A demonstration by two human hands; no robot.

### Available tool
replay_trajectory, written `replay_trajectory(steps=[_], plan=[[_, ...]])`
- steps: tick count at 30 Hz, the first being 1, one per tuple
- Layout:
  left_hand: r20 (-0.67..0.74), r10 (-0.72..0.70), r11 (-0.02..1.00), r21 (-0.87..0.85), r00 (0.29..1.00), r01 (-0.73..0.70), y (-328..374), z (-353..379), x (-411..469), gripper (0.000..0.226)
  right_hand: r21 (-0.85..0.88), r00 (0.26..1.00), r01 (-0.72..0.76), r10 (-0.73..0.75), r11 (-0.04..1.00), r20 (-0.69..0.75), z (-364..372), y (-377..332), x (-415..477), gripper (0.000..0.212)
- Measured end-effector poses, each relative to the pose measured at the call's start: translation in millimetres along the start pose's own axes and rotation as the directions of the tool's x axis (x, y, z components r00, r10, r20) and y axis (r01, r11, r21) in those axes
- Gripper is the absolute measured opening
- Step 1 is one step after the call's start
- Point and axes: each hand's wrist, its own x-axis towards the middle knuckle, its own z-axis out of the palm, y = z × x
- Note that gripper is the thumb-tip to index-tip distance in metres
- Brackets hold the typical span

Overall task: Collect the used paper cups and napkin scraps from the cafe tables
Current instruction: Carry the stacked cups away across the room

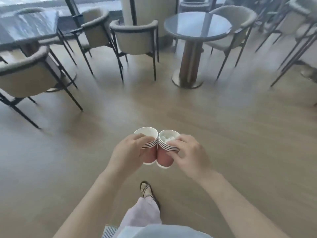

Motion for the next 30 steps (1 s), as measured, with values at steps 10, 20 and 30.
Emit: replay_trajectory(steps=[10,20,30], plan=[[0.135,0.263,0.962,-0.113,0.955,-0.248,35.4,71.7,205.5,0.039,-0.076,0.967,-0.230,0.219,0.970,-0.129,-53.1,120.6,106.2,0.026],[0.273,0.675,0.736,-0.176,0.686,-0.654,172.6,159.0,398.4,0.032,-0.053,0.749,-0.553,0.468,0.831,-0.469,-157.5,254.3,147.8,0.029],[0.345,0.854,0.501,-0.349,0.388,-0.792,380.6,310.9,497.5,0.035,0.012,0.454,-0.787,0.593,0.616,-0.665,-287.8,414.9,98.6,0.030]])
